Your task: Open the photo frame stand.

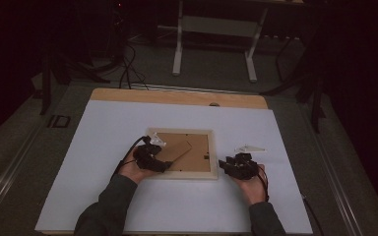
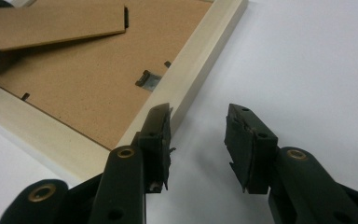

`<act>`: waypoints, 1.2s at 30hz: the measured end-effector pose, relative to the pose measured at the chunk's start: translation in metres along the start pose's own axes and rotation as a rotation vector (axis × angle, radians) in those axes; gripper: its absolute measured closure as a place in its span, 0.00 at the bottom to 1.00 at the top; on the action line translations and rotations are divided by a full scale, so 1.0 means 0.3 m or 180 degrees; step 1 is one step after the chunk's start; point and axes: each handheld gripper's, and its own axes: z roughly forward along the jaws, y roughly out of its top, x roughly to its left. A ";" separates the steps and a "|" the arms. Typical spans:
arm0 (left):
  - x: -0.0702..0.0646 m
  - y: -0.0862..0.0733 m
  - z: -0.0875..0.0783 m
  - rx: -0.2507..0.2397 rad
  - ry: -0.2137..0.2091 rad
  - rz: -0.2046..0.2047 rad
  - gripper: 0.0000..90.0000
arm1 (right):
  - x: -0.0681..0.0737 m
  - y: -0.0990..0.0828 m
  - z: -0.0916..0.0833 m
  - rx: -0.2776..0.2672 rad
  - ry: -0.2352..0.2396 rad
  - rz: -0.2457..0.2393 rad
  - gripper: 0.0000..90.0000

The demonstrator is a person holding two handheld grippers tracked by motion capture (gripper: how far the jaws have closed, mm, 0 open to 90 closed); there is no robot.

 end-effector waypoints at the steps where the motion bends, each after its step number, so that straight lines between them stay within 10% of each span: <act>1: -0.003 0.002 -0.004 -0.0014 0.0017 0.0029 0.39 | 0.001 0.002 0.002 0.0002 0.0003 -0.0008 0.66; 12: -0.028 0.010 -0.012 -0.0047 0.0191 0.0241 0.39 | 0.009 0.038 0.052 0.0110 0.0061 -0.0041 0.66; 36: 0.049 0.007 0.024 0.0105 -0.0385 -0.0323 0.31 | 0.009 0.073 0.101 0.0183 0.0130 -0.0021 0.64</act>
